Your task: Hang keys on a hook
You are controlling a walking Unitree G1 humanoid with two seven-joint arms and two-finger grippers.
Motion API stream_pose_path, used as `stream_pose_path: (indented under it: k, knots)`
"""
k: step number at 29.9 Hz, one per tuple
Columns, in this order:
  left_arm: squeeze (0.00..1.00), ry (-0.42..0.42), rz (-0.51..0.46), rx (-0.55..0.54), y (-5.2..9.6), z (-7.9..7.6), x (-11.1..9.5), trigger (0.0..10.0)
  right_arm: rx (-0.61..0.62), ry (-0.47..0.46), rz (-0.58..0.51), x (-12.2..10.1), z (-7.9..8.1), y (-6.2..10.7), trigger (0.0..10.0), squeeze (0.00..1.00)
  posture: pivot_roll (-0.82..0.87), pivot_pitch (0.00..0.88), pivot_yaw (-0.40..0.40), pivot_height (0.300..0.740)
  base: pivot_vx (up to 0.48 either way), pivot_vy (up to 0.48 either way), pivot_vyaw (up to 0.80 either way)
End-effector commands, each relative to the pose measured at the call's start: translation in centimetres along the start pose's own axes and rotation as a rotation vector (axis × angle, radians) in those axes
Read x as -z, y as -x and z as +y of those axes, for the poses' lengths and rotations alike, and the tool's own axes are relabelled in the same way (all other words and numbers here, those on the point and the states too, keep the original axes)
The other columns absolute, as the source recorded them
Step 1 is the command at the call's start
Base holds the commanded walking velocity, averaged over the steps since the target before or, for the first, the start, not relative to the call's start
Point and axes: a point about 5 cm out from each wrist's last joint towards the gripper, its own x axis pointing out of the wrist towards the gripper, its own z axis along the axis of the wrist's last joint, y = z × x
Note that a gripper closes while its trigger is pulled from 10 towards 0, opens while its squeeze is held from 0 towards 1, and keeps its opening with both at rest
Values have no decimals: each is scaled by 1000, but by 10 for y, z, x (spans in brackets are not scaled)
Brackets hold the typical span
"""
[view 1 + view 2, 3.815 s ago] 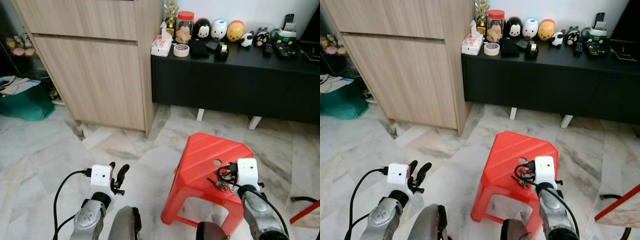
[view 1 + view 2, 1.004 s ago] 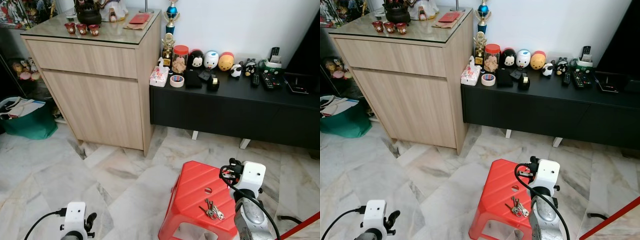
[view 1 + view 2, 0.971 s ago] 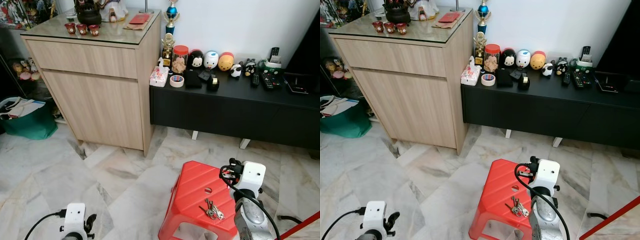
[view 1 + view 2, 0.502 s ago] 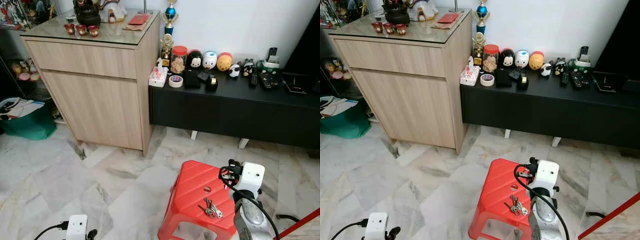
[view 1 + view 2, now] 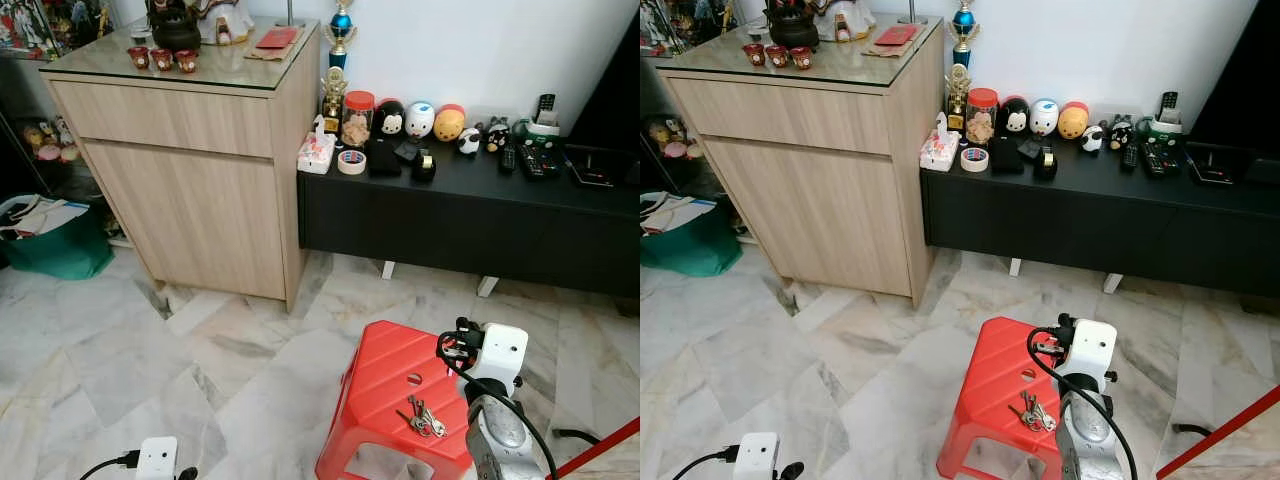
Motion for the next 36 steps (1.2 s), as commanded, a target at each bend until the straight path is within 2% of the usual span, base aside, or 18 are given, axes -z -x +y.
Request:
stream_pose_path:
  k: [1,8,25,36]
  knots:
    - [0,10,45,1,3,-1,10,10000,18,-6,-16,-4,-2,-3,10000,0,60,0,-34,740,-244,0,0]
    - [0,14,48,8,2,-5,11,10000,13,-10,-20,-5,-1,-4,10000,0,57,0,-33,740,-242,0,-686]
    - [0,22,64,0,3,-5,14,10000,2,-1,-25,-3,3,-4,10000,0,58,0,-33,740,-270,0,0]
    - [0,35,60,-7,3,-5,13,10000,10,1,-26,-3,2,-5,10000,0,58,0,-35,740,0,0,0]
